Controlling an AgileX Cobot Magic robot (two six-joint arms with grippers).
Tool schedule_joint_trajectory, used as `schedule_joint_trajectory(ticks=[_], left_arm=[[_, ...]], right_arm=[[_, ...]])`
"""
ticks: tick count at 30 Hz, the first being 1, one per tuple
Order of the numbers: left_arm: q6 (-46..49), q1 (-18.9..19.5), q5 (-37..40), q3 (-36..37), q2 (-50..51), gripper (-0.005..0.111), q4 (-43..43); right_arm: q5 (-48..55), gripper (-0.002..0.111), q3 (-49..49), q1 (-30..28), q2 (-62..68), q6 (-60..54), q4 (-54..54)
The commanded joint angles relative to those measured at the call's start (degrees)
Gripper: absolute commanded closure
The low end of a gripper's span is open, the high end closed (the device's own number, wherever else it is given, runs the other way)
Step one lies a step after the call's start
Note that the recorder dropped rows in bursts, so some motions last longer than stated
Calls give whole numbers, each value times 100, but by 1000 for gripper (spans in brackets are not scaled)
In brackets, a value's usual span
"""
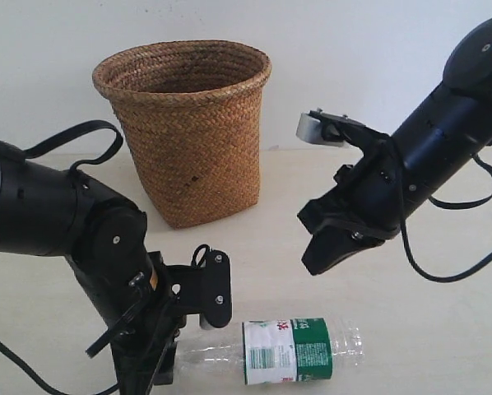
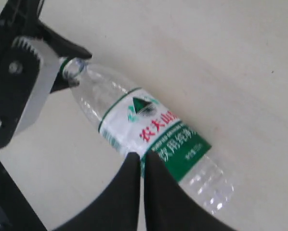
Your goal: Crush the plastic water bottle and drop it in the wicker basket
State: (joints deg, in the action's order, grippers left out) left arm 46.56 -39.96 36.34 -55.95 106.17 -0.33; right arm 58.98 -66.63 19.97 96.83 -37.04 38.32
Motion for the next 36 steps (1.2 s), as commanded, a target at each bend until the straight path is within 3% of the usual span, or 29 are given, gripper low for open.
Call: schedule_joint_trajectory(ticks=[1, 10, 21, 36], left_arm=[[-68, 69, 51, -25, 155, 103, -284], [-68, 69, 51, -25, 155, 103, -334], [-68, 69, 135, -25, -77, 103, -334], [-45, 69, 251, -25, -308, 103, -334]], right_arm=[[292, 108, -34, 4, -14, 42, -587], [148, 108, -34, 62, -14, 421, -840], [-202, 108, -34, 1191, -14, 1640, -2129], [-171, 108, -34, 1206, -14, 2175, -2317]])
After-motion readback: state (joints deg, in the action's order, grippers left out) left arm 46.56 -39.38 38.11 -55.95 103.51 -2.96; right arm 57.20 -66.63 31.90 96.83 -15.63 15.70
